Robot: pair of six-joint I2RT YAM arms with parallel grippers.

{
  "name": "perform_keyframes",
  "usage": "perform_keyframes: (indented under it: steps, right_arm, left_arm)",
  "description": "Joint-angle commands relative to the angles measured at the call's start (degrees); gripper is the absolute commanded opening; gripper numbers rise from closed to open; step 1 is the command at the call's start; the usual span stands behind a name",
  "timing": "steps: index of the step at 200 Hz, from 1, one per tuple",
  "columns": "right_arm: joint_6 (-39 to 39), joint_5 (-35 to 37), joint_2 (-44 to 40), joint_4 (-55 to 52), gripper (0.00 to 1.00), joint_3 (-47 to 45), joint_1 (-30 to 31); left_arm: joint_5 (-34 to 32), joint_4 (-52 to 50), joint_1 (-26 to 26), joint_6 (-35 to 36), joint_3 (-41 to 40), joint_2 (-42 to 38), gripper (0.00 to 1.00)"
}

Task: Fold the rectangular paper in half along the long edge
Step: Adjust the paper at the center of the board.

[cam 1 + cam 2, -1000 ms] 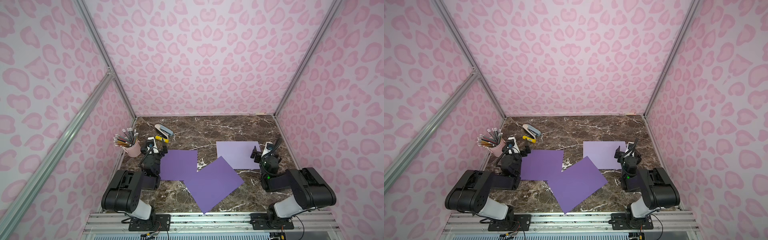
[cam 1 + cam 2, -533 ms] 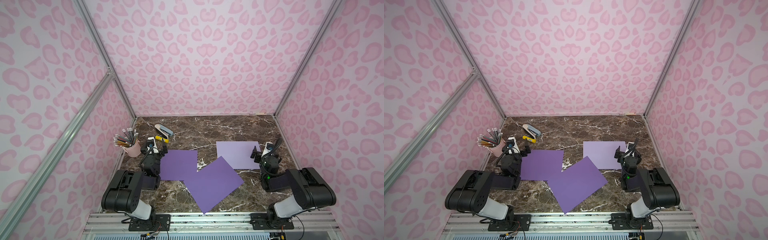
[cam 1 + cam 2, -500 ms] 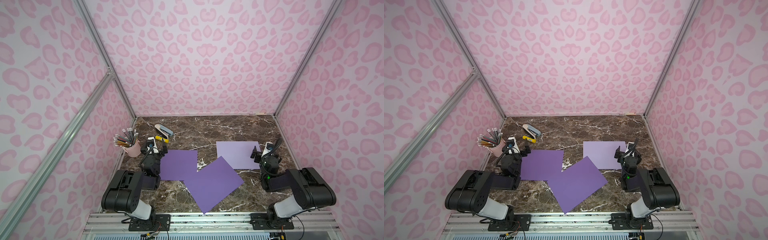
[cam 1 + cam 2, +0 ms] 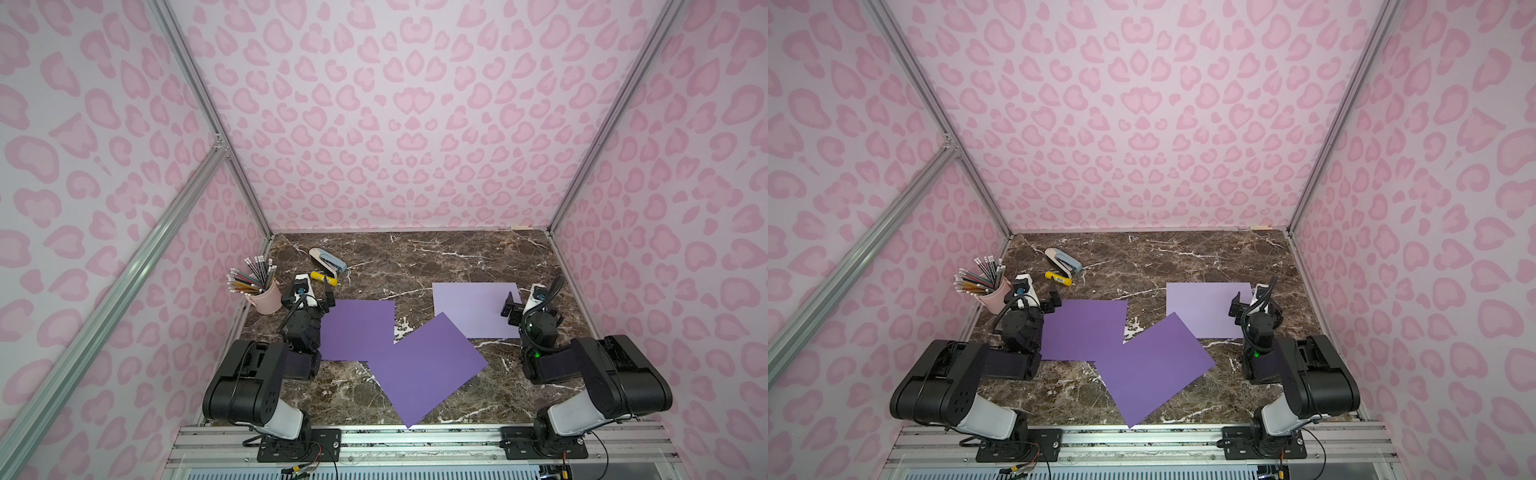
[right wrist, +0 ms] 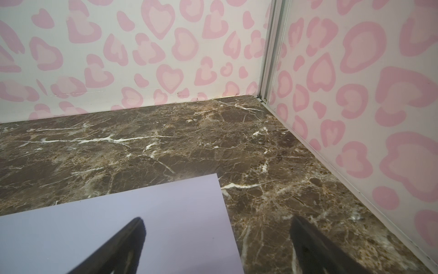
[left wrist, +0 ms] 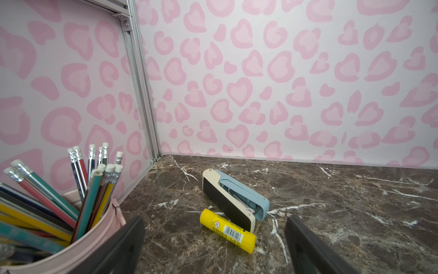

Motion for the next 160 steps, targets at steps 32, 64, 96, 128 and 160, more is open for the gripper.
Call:
perform_keyframes:
  steps: [32, 64, 96, 128, 160]
  right_arm:
    - [-0.6, -0.8, -6.7, -10.6, 1.00, 6.5, 0.5]
    - [12.2, -3.6, -19.9, -39.6, 1.00, 20.3, -3.7]
    - [19.5, -13.3, -28.9, -53.2, 1.00, 27.8, -9.4]
    - [24.6, -23.3, -36.5, -54.0, 0.97, 27.3, -15.6]
    - [21.7, -30.0, -37.0, -63.1, 0.82, 31.5, -14.1]
  left_arm:
    - [-9.0, -33.1, 0.1, -2.4, 19.6, -5.9, 0.96]
    - [-6.1, -55.6, 0.4, -1.7, 38.5, -10.2, 0.94]
    - [-0.5, -55.0, 1.8, -7.0, 39.2, -23.3, 0.96]
    - [4.6, -56.0, 2.1, -9.6, 37.9, -34.4, 0.97]
    - [14.4, -63.0, 2.0, -9.9, 39.1, -40.1, 0.90]
